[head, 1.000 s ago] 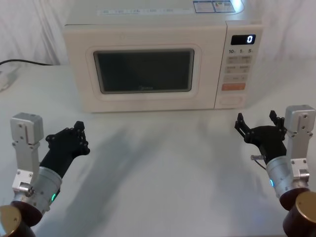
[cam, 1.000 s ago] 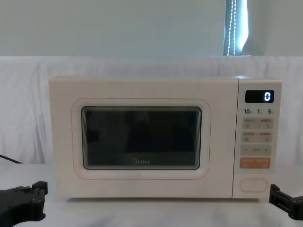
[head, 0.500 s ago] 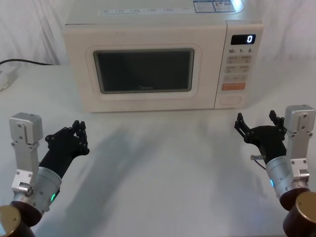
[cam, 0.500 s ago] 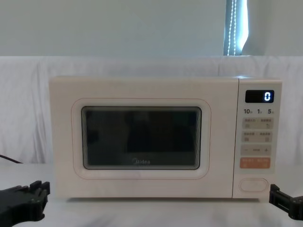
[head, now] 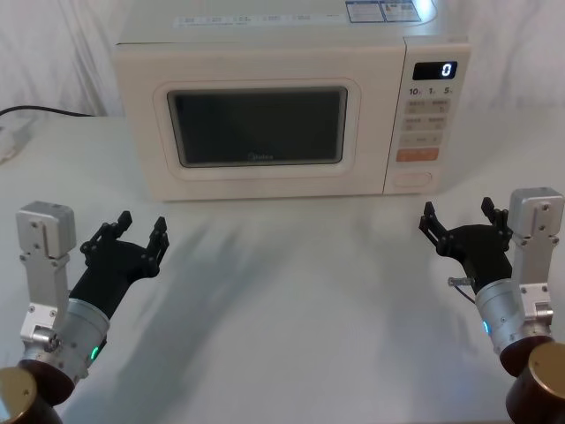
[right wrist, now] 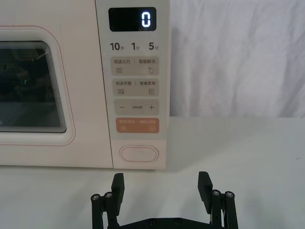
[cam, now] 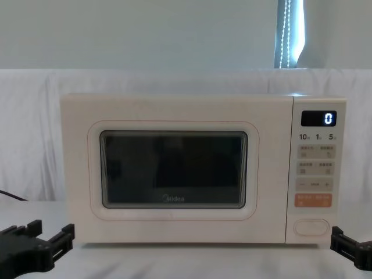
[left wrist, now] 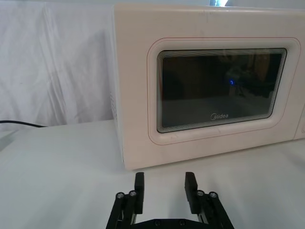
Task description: Press the button to open the microwave door with one hand; close the microwave door with the other hand.
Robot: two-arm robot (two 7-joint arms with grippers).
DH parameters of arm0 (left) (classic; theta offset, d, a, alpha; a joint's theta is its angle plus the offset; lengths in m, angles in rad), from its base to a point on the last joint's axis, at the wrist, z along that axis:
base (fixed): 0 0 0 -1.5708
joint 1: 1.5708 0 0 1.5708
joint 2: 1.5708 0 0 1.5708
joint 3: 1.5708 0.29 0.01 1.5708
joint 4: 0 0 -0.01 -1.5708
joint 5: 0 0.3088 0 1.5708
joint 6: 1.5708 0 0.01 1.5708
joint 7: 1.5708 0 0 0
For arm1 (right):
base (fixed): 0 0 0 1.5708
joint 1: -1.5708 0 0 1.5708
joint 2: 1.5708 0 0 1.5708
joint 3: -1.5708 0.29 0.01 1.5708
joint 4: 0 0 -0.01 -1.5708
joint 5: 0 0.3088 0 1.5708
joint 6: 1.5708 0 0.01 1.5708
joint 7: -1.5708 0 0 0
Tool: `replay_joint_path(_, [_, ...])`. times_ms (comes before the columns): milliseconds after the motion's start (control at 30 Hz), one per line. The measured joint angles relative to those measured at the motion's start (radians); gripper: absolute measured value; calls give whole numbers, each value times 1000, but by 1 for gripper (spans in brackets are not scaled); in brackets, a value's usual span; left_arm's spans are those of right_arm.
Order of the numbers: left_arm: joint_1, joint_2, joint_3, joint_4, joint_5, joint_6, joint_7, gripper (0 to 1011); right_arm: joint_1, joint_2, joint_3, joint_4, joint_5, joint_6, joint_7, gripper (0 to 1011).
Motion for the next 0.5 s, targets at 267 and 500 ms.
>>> replay_joint_path(267, [0,0,0,0,0,0,0,815,0,0,0,0,0,0,0,1002])
replay_joint_path(500, [0,0,0,0,0,0,0,988,0,0,0,0,0,0,0,1002])
